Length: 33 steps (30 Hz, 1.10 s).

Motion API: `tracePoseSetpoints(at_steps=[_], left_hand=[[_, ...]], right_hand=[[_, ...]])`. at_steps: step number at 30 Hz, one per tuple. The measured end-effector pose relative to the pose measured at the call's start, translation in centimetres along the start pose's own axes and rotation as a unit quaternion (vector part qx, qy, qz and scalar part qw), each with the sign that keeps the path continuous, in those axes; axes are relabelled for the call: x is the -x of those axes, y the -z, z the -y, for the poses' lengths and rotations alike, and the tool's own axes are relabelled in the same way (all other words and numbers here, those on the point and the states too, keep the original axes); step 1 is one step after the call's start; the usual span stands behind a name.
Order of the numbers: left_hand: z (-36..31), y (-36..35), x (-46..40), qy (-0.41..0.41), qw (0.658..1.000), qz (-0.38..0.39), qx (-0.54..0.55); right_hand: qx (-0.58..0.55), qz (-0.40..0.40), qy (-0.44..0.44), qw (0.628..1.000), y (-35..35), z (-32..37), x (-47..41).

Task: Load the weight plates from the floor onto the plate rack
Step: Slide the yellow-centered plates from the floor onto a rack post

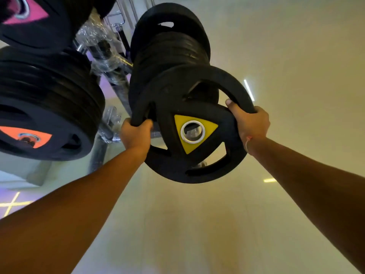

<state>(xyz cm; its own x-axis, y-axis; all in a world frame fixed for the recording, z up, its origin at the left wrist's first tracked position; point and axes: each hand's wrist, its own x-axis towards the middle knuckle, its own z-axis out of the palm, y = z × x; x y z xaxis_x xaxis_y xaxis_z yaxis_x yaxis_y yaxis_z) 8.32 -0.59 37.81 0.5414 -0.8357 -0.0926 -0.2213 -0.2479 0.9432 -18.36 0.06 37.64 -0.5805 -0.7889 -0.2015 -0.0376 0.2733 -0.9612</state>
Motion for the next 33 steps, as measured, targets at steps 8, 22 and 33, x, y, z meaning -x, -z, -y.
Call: tracePoseSetpoints(at_steps=[8, 22, 33], left_hand=[[2.2, -0.3, -4.5, -0.062, 0.996, -0.054, 0.045], [7.2, -1.8, -8.7, -0.097, 0.988, -0.057, 0.107], [8.3, -3.1, -11.1, -0.164, 0.976, -0.077, 0.119]], right_hand=[[-0.029, 0.007, 0.073, 0.997, -4.9, -0.5, -2.1], [-0.027, 0.018, 0.141, 0.990, -9.4, -3.3, -4.7], [-0.031, -0.068, 0.245, 0.967, -11.2, -4.8, -5.6]])
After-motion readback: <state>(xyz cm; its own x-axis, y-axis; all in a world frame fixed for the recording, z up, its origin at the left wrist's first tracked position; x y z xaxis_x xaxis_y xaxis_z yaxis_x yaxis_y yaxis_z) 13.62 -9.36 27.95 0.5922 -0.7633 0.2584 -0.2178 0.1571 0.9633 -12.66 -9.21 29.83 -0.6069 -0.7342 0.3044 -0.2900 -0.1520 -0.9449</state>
